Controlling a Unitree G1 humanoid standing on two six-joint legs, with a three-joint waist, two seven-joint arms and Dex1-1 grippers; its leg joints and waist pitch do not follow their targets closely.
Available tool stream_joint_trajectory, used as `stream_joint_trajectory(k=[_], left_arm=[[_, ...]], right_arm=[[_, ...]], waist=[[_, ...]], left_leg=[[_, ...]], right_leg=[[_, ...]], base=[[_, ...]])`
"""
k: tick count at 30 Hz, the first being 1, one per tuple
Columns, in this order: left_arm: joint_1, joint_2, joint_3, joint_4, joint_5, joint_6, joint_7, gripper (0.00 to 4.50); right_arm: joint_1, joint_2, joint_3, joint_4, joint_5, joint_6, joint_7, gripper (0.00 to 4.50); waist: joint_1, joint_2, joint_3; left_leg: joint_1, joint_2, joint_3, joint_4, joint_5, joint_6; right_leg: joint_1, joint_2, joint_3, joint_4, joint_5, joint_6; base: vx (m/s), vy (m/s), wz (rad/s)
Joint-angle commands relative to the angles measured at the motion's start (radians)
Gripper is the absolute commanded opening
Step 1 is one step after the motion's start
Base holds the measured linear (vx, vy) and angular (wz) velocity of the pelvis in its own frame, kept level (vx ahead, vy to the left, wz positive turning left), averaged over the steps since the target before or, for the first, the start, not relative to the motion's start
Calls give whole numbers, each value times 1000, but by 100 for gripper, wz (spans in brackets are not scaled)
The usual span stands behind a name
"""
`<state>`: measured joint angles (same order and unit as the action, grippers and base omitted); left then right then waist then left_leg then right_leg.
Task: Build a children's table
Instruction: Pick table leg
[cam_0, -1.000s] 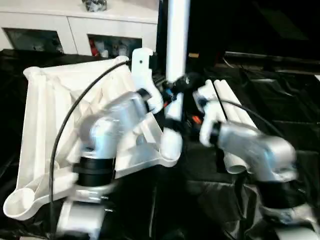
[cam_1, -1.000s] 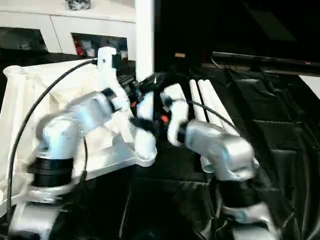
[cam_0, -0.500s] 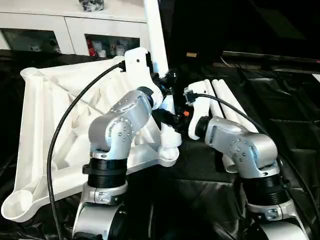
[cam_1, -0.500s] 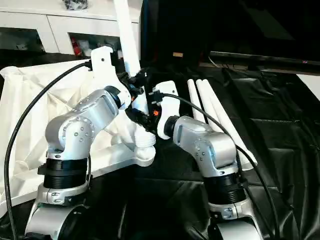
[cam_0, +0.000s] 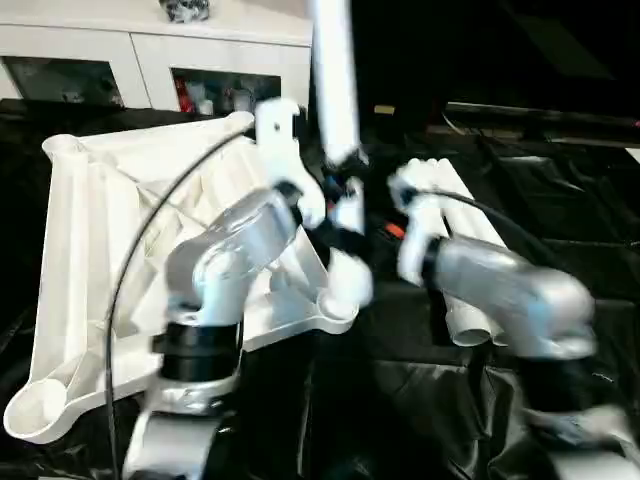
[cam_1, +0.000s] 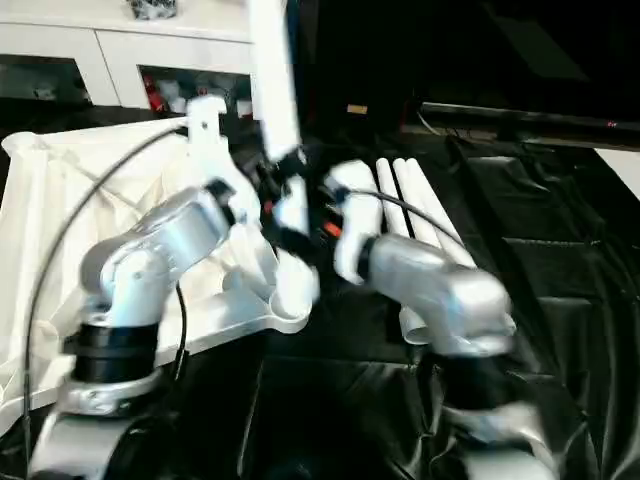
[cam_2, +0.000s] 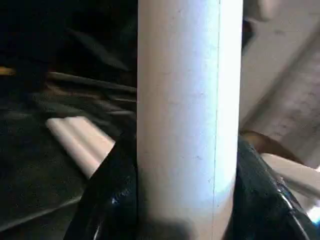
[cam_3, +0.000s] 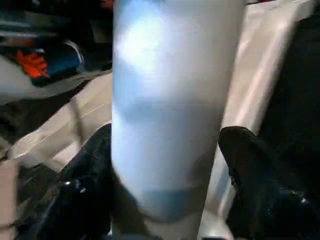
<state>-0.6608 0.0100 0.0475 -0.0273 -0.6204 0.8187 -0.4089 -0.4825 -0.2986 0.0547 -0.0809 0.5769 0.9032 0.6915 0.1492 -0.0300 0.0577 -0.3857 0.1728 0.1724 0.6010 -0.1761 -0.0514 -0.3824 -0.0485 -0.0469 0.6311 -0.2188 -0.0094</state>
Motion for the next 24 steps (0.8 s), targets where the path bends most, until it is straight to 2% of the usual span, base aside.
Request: stream_joint_trajectory(k=[1, 2, 4, 5, 8, 13, 14, 19, 20, 24], left_arm=[[-8, 16, 8, -34, -77, 20, -116, 185], [-11, 19, 33, -33, -134, 39, -173, 185], [-13, 23, 51, -32, -180, 56, -218, 185], [-15, 42, 59, -35, -230, 74, -294, 185], [-22, 71, 59, -27, -279, 98, -375, 185], [-40, 112, 41, -8, -311, 117, -482, 185], [-43, 117, 38, -3, -316, 122, -500, 185], [-46, 132, 26, 5, -328, 127, -531, 185], [-44, 136, 21, 5, -329, 129, -540, 185], [-38, 140, 18, 1, -331, 131, -552, 185]], right_arm=[[22, -48, 1, -32, 21, 1, 72, 330], [33, -65, -4, -47, 43, 9, 109, 330], [40, -77, -6, -57, 61, 13, 135, 330], [52, -98, -2, -75, 84, 17, 176, 330], [72, -125, 9, -106, 112, 25, 228, 330], [91, -154, 26, -134, 133, 29, 280, 294], [93, -156, 26, -138, 141, 32, 286, 285], [99, -160, 29, -155, 159, 36, 291, 243], [102, -160, 33, -159, 164, 35, 290, 222], [107, -158, 37, -169, 169, 35, 288, 209]], waist=[[4, 7, -69], [5, 7, -70], [3, 7, -69], [4, 8, -70], [3, 9, -70], [3, 10, -69], [4, 13, -69], [4, 13, -70], [4, 13, -70], [4, 10, -70]], left_leg=[[22, 55, -23, -66, -114, -24], [22, 56, -22, -65, -109, -21], [21, 57, -22, -65, -108, -18], [22, 55, -22, -64, -112, -13], [24, 57, -22, -64, -110, -2], [24, 59, -21, -65, -119, -3], [25, 58, -22, -65, -125, -6], [25, 59, -23, -66, -126, -15], [25, 59, -23, -67, -124, -15], [24, 58, -22, -66, -116, -13]], right_leg=[[52, -99, 49, -68, -3, -174], [52, -99, 50, -68, 0, -176], [51, -100, 49, -66, 4, -193], [52, -100, 48, -67, -7, -196], [48, -96, 48, -66, -6, -205], [47, -98, 49, -68, -32, -206], [47, -99, 49, -69, -45, -204], [47, -98, 48, -67, -42, -208], [47, -99, 48, -67, -39, -207], [49, -98, 48, -67, -31, -207]], base=[[0, 0, 0], [0, 0, 0], [0, 0, 0], [0, 0, 0], [0, 0, 0], [0, 0, 0], [0, 0, 0], [0, 0, 0], [0, 0, 0], [0, 0, 0]])
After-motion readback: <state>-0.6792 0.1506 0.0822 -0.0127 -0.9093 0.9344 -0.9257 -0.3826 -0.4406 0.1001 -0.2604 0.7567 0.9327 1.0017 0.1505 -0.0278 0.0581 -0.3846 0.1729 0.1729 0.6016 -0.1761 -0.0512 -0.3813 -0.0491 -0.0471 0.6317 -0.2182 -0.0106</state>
